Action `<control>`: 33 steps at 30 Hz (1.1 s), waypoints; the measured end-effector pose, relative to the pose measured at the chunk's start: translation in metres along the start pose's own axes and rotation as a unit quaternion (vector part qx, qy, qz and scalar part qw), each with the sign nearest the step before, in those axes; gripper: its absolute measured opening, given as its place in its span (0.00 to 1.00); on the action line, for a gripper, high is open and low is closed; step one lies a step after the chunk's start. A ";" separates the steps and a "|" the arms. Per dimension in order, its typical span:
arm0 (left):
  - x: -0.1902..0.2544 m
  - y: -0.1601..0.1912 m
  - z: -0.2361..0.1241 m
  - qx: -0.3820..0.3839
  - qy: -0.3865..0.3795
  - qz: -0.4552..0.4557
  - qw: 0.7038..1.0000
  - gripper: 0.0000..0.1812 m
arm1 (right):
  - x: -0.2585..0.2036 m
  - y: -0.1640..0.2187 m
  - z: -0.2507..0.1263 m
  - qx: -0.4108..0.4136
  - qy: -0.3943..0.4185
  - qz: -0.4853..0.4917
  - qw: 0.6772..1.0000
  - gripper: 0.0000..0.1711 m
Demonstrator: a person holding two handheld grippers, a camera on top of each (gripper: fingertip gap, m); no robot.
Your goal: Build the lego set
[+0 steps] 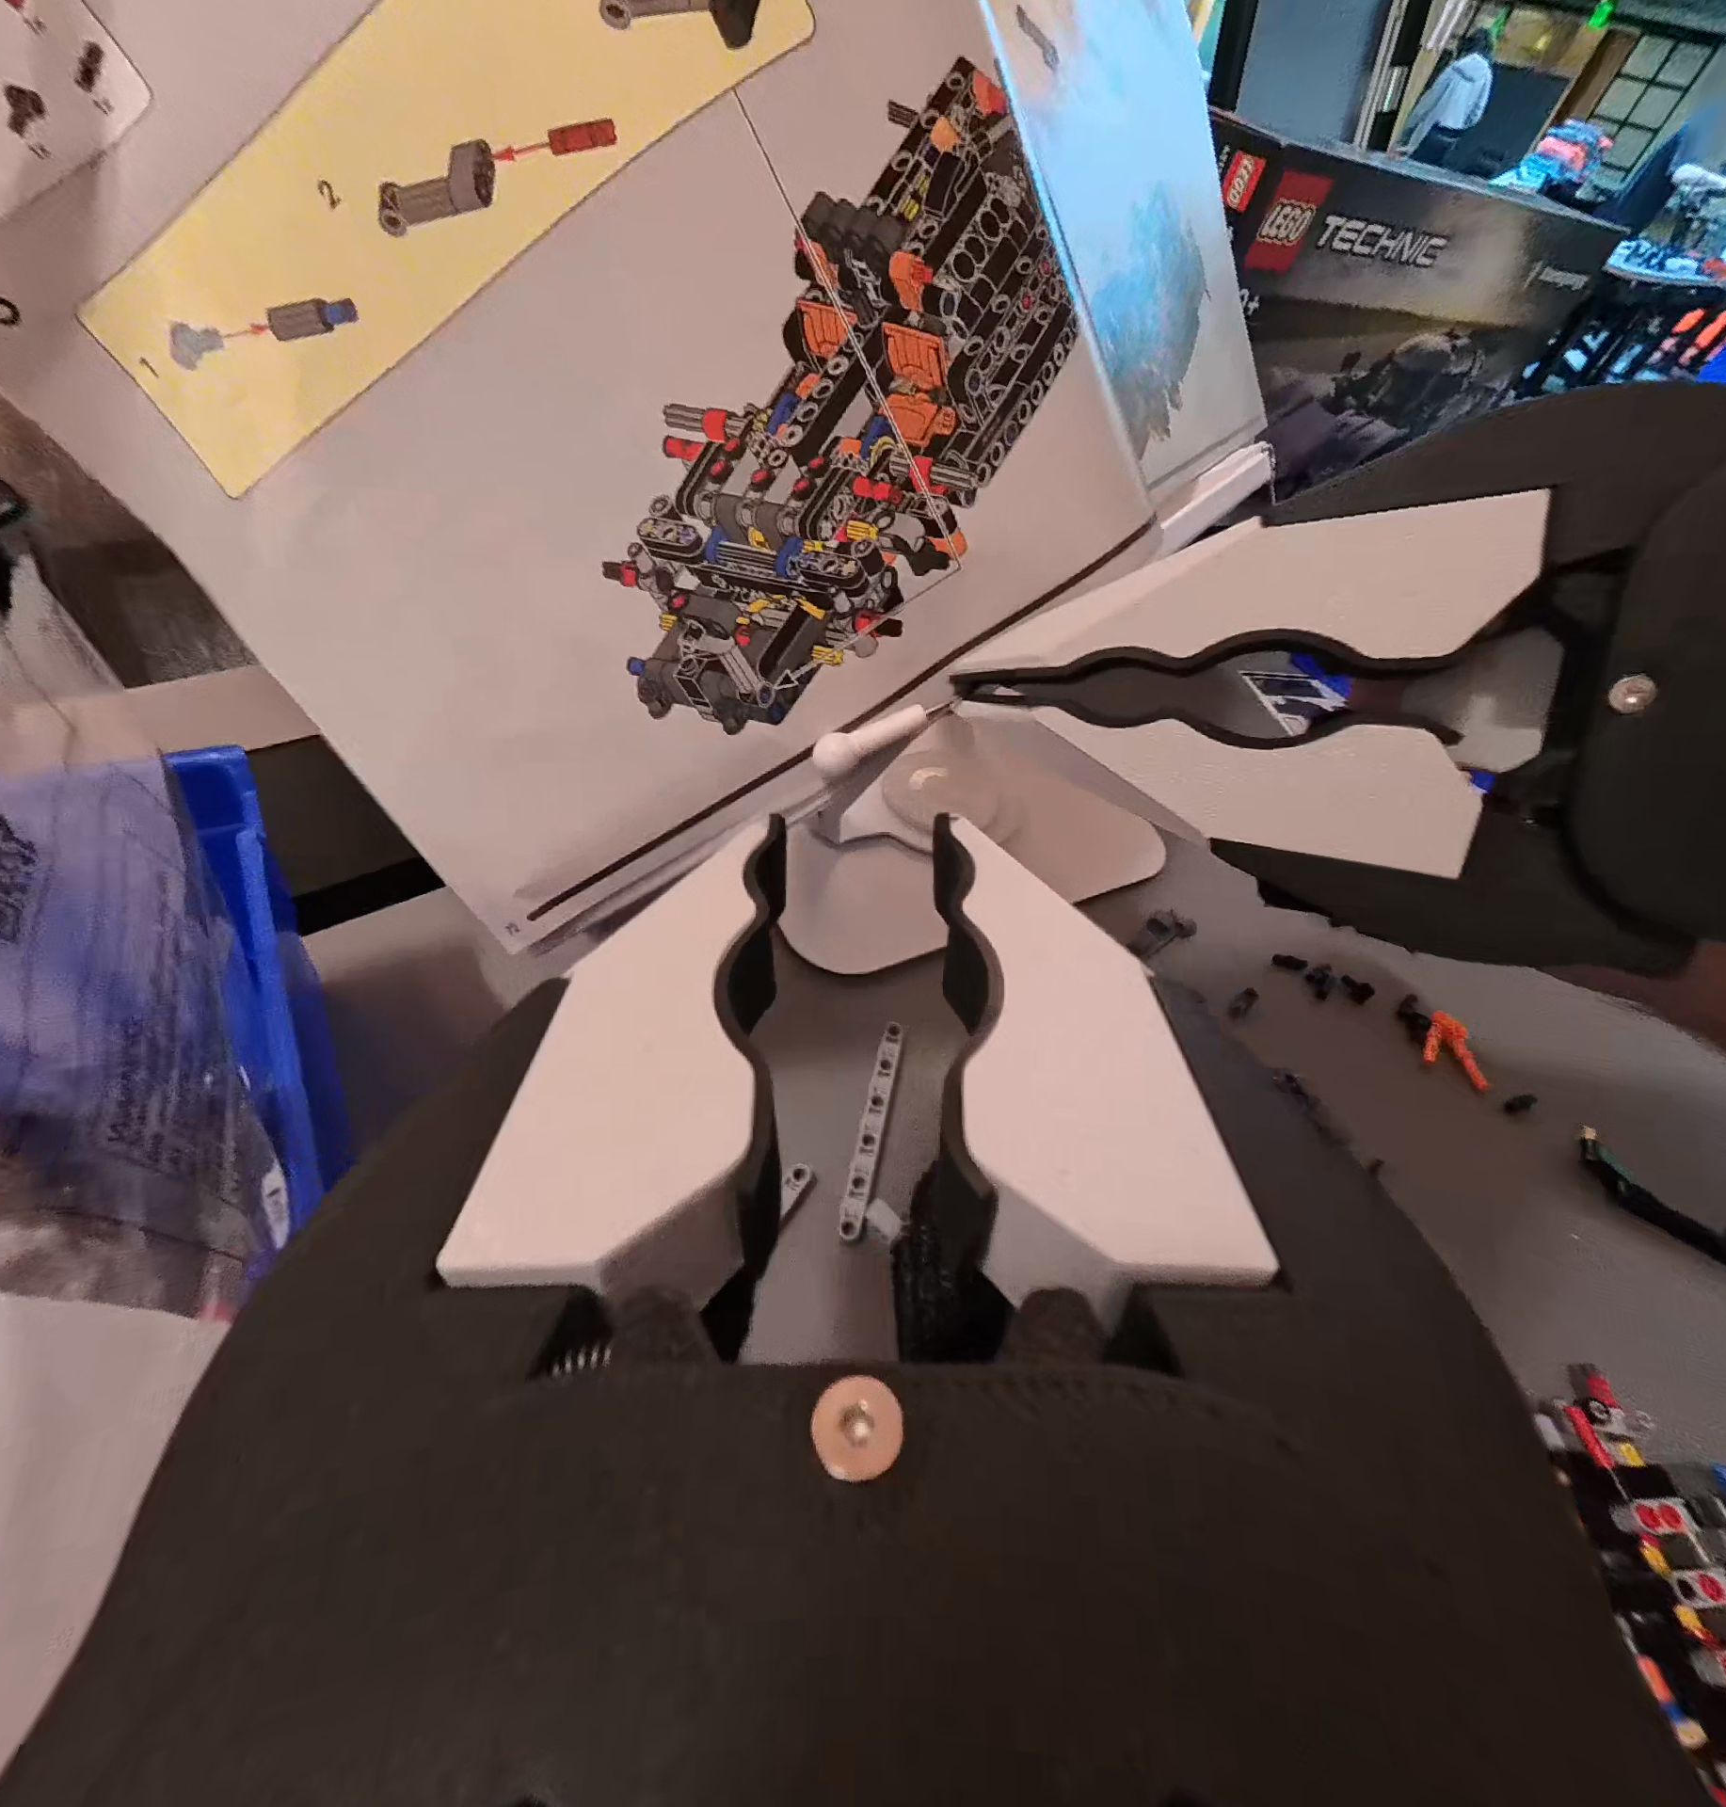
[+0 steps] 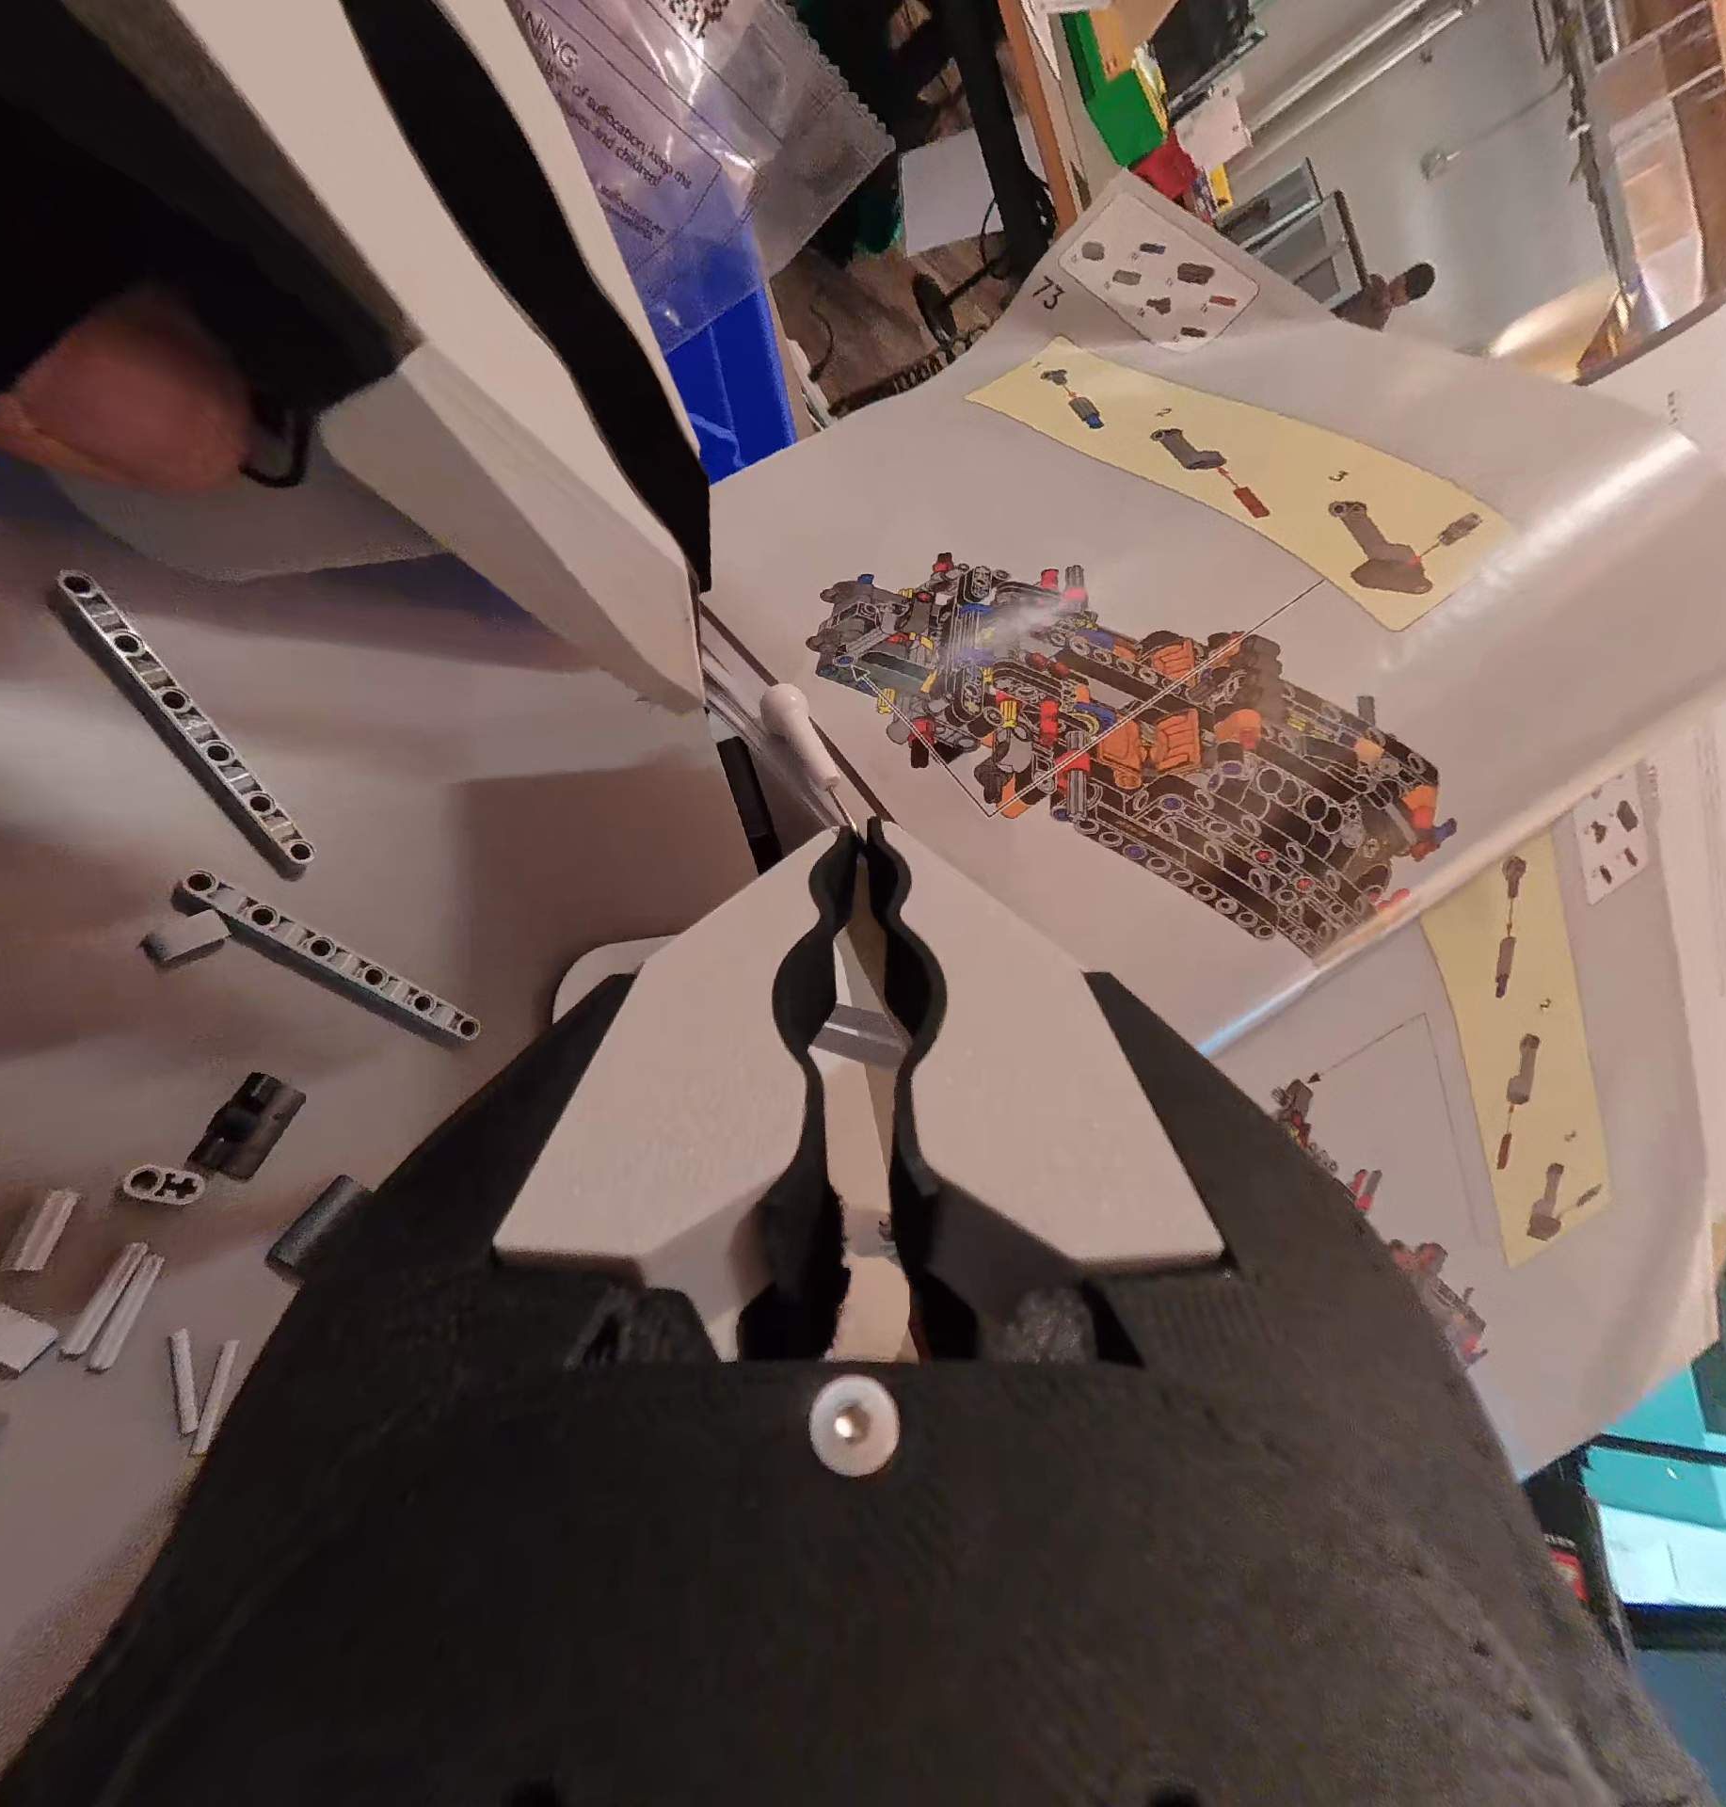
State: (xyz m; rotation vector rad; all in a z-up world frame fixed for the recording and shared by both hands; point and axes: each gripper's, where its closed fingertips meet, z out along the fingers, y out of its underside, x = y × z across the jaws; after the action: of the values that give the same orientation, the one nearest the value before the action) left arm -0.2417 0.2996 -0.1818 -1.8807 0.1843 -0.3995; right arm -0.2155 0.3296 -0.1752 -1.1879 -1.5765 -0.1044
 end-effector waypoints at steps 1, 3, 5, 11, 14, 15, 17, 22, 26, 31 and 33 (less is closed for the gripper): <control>0.003 0.002 -0.001 -0.003 0.005 0.000 1.000 0.16 | -0.001 0.000 0.000 0.000 0.001 -0.001 1.000 0.00; 0.008 0.005 -0.003 -0.011 0.008 0.006 1.000 0.16 | 0.000 0.001 -0.002 0.004 0.004 -0.002 1.000 0.02; 0.013 0.008 -0.006 -0.015 0.011 0.013 1.000 0.17 | 0.002 0.000 -0.004 0.008 0.014 -0.008 1.000 0.05; 0.024 0.021 -0.013 -0.030 0.021 0.021 0.999 0.17 | 0.004 -0.003 -0.015 0.020 0.027 -0.015 0.999 0.10; 0.035 0.022 -0.025 -0.030 0.031 0.035 0.998 0.17 | 0.003 -0.007 -0.030 0.033 0.027 -0.016 0.999 0.12; 0.039 0.023 -0.030 -0.032 0.032 0.045 0.998 0.17 | 0.002 -0.007 -0.036 0.036 0.024 -0.015 0.999 0.13; 0.046 0.025 -0.041 -0.032 0.036 0.063 0.997 0.17 | 0.001 -0.007 -0.049 0.041 0.020 -0.011 0.999 0.12; 0.054 0.030 -0.072 -0.034 0.029 0.104 0.994 0.17 | -0.008 0.001 -0.081 0.041 -0.006 -0.004 0.999 0.11; 0.050 0.034 -0.099 -0.039 0.019 0.133 0.990 0.17 | -0.011 0.004 -0.112 0.045 -0.036 0.018 0.998 0.13; 0.050 0.039 -0.131 -0.052 0.036 0.146 0.987 0.18 | -0.018 0.015 -0.149 0.034 -0.069 0.039 0.996 0.15; 0.048 0.041 -0.144 -0.055 0.033 0.154 0.986 0.18 | -0.022 0.029 -0.163 0.015 -0.086 0.051 0.995 0.13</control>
State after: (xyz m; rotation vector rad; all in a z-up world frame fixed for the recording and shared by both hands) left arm -0.2463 0.1432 -0.1694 -1.9093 0.5436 -0.2428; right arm -0.0856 0.2308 -0.1427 -1.2784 -1.6579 0.0899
